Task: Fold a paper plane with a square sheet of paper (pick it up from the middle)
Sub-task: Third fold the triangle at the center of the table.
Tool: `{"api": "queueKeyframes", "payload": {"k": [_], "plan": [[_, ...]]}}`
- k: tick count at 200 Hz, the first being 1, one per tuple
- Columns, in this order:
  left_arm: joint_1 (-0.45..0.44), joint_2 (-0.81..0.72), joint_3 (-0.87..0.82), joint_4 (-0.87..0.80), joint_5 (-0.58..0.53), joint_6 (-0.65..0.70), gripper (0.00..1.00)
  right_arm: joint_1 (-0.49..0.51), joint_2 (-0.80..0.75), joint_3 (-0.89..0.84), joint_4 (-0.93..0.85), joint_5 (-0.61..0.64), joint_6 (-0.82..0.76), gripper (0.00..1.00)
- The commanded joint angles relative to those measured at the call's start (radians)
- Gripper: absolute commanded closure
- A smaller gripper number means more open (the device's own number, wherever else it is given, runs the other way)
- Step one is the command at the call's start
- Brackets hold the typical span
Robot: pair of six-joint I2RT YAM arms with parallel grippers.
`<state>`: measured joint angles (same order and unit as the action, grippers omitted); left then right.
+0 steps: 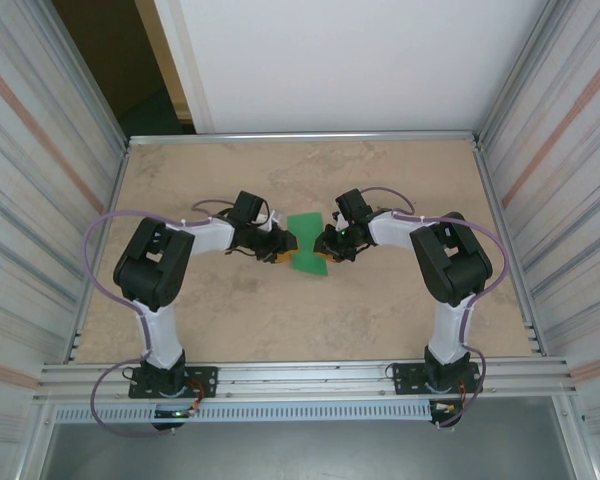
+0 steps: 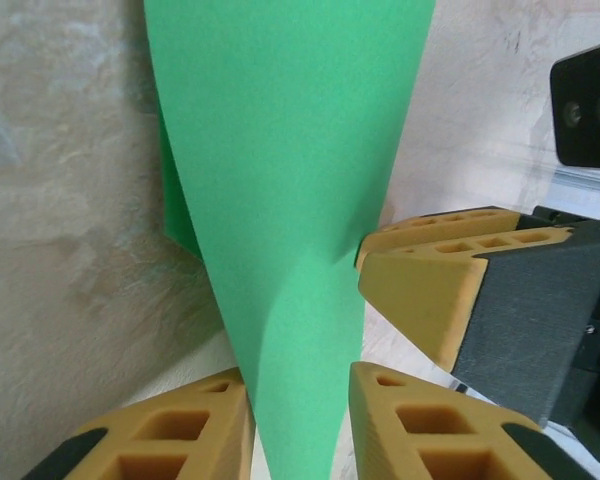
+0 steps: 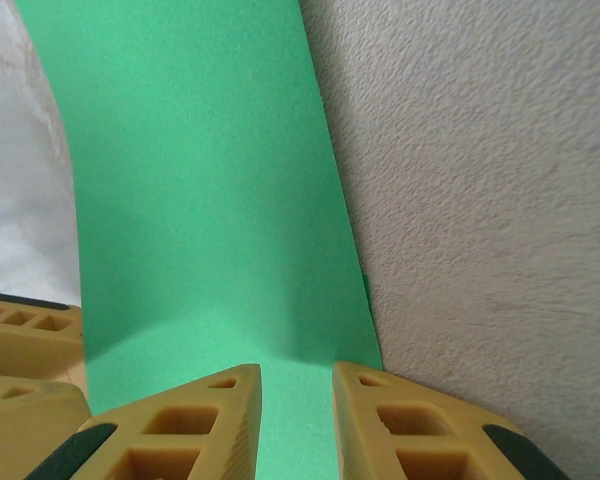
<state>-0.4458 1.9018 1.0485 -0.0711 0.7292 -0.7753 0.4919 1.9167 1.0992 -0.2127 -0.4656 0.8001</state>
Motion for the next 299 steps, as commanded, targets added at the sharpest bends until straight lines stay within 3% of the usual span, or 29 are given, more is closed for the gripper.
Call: {"api": "queueKeyframes", "payload": {"k": [1, 44, 78, 109, 140, 173, 208, 228, 249, 299], "plan": [[0.002, 0.006, 0.005, 0.015, 0.043, -0.012, 0.70, -0.004, 0.044, -0.030, -0.051, 0.038, -0.027, 0.73], [0.009, 0.034, 0.022, -0.009, 0.039, -0.027, 0.78, -0.003, 0.042, -0.027, -0.048, 0.033, -0.030, 0.72], [0.017, 0.042, 0.029, -0.032, 0.037, -0.040, 0.90, -0.004, 0.009, -0.026, -0.035, 0.032, -0.058, 0.69], [0.018, 0.039, 0.027, -0.040, 0.037, -0.063, 1.00, 0.003, -0.089, -0.027, -0.008, 0.027, -0.148, 0.60], [0.018, 0.025, 0.021, -0.038, 0.032, -0.092, 1.00, 0.014, -0.202, -0.059, 0.014, 0.114, -0.239, 0.45], [0.017, 0.004, 0.018, -0.037, 0.027, -0.118, 1.00, 0.095, -0.321, -0.135, 0.065, 0.339, -0.391, 0.31], [0.015, -0.016, 0.015, -0.031, 0.028, -0.152, 1.00, 0.237, -0.373, -0.216, 0.187, 0.526, -0.620, 0.33], [0.014, -0.031, 0.013, -0.029, 0.029, -0.169, 1.00, 0.271, -0.356, -0.246, 0.239, 0.509, -0.699, 0.33], [0.011, -0.043, 0.009, -0.024, 0.030, -0.196, 1.00, 0.299, -0.343, -0.293, 0.324, 0.405, -0.799, 0.31], [0.003, -0.056, -0.004, -0.013, 0.033, -0.228, 1.00, 0.327, -0.273, -0.348, 0.485, 0.432, -0.898, 0.28]]}}
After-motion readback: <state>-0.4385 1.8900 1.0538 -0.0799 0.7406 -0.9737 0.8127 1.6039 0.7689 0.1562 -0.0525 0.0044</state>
